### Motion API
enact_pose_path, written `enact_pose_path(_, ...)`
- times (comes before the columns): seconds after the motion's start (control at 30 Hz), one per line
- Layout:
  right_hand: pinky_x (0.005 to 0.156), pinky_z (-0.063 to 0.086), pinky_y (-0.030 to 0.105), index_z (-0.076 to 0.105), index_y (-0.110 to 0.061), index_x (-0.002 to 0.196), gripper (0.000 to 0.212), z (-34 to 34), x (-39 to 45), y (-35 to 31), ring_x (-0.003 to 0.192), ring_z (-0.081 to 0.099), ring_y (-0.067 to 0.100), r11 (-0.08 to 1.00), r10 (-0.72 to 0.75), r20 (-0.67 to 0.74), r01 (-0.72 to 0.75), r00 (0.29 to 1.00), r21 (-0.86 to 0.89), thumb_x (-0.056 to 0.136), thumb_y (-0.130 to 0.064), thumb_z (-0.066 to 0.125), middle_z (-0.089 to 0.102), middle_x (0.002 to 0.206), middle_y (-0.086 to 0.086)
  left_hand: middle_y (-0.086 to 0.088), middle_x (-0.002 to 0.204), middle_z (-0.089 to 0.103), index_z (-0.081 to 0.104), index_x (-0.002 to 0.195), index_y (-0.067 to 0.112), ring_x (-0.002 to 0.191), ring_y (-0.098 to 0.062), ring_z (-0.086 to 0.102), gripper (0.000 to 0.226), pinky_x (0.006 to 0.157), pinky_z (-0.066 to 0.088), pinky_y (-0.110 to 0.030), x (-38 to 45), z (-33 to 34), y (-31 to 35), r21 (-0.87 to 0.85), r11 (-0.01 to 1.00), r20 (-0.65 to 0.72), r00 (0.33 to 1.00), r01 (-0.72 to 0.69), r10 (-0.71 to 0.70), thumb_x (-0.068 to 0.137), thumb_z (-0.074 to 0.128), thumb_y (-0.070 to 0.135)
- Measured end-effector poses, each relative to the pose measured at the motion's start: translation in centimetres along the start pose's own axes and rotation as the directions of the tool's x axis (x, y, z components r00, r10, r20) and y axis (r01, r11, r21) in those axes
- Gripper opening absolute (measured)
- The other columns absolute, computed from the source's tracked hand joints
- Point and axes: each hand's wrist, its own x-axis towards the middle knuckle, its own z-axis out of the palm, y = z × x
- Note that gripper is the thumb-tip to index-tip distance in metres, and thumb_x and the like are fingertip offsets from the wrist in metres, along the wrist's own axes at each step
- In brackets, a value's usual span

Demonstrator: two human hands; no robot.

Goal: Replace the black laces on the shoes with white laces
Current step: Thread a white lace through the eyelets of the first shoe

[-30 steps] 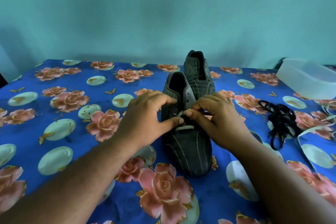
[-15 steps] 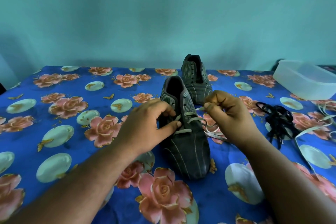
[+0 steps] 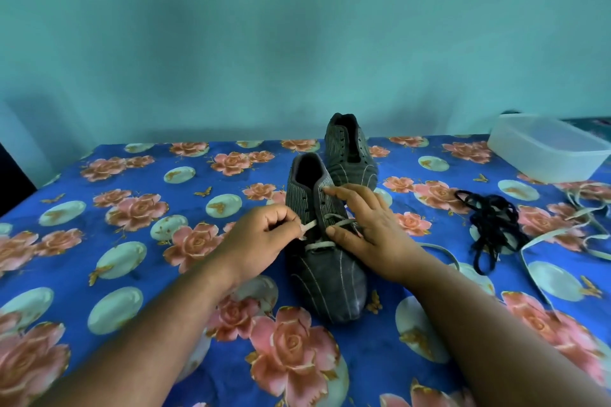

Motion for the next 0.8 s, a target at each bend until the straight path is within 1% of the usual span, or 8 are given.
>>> enact_pose_path(0.1,0.113,0.033,0.05,0.026,-0.051,0.152,0.066,0.0,0.0,0.0,0.138,0.03,0.013,1.0,0.02,0.01,-0.02,1.0,-0.006,0.091,-0.072,0.042,0.035,0.147,-0.015,-0.004,0.063,0.034,0.051,0.063,0.02,0.062,-0.016,0.033,0.034,0.064,0.028,-0.035,-0.5,-0.5,-0.3,0.036,0.999,-0.007,0.999,0.04,-0.039,0.086,0.053,0.044)
enact_pose_path(0.23,0.112,0.034,0.05,0.029,-0.049,0.151,0.067,0.1,0.1,0.0,0.135,0.034,0.015,1.0,0.025,-0.009,-0.025,1.0,0.009,0.089,-0.072,0.043,0.038,0.143,-0.013,0.005,0.061,0.036,0.059,0.071,0.021,0.06,-0.01,0.036,0.037,0.066,0.03,-0.035,-0.7,-0.1,0.2,0.0,0.999,-0.065,0.997,0.052,-0.052,0.093,0.06,0.051)
enact_pose_path(0.33,0.112,0.035,0.052,0.029,-0.049,0.15,0.067,0.2,0.2,0.1,0.136,0.035,0.017,1.0,0.031,-0.018,-0.031,0.999,0.002,0.089,-0.074,0.042,0.039,0.144,-0.012,0.012,0.055,0.042,0.063,0.072,0.026,0.057,-0.011,0.04,0.039,0.063,0.036,-0.036,-0.2,0.6,0.7,0.032,1.0,-0.129,0.992,-0.003,0.007,0.092,0.062,0.059)
enact_pose_path(0.43,0.112,0.035,0.053,0.029,-0.05,0.15,0.067,0.2,0.1,0.1,0.135,0.035,0.016,0.999,0.031,-0.02,-0.031,0.999,0.007,0.089,-0.073,0.043,0.039,0.143,-0.013,0.011,0.062,0.059,0.069,0.078,0.022,0.062,-0.013,0.053,0.029,0.067,0.045,-0.036,0.3,1.3,0.6,0.082,0.997,-0.203,0.979,-0.012,0.029,0.092,0.07,0.048)
enact_pose_path(0.53,0.112,0.034,0.052,0.027,-0.051,0.15,0.067,0.2,0.0,0.2,0.135,0.034,0.016,0.999,0.037,-0.019,-0.037,0.999,0.015,0.089,-0.074,0.043,0.039,0.143,-0.014,0.011,0.056,0.05,0.066,0.078,0.021,0.056,-0.008,0.044,0.026,0.06,0.038,-0.033,-0.2,1.5,0.6,0.131,0.991,-0.198,0.98,0.004,0.022,0.097,0.067,0.039)
enact_pose_path(0.63,0.113,0.033,0.052,0.027,-0.051,0.15,0.068,0.1,0.1,0.1,0.136,0.032,0.015,0.999,0.038,-0.015,-0.038,0.999,0.007,0.088,-0.074,0.042,0.038,0.142,-0.014,0.012,0.048,0.043,0.063,0.074,0.016,0.047,-0.005,0.037,0.03,0.054,0.031,-0.031,-1.4,0.8,-0.1,0.184,0.982,-0.259,0.966,0.038,0.011,0.098,0.065,0.033)
enact_pose_path(0.73,0.113,0.031,0.051,0.027,-0.05,0.15,0.069,0.1,0.1,0.0,0.136,0.031,0.014,0.999,0.037,-0.015,-0.037,0.999,-0.001,0.087,-0.075,0.04,0.037,0.143,-0.014,0.011,0.049,0.045,0.062,0.071,0.01,0.048,-0.005,0.041,0.031,0.055,0.032,-0.032,-2.3,0.4,-0.7,0.174,0.98,-0.32,0.947,0.094,-0.034,0.096,0.068,0.027)
enact_pose_path(0.8,0.113,0.031,0.05,0.028,-0.049,0.151,0.07,0.1,0.0,0.1,0.136,0.03,0.014,0.999,0.038,-0.018,-0.038,0.999,-0.006,0.087,-0.075,0.04,0.037,0.143,-0.014,0.012,0.05,0.045,0.062,0.071,0.013,0.049,-0.004,0.041,0.032,0.056,0.033,-0.031,-2.3,0.6,-0.2,0.147,0.984,-0.326,0.944,0.102,-0.049,0.096,0.068,0.031)
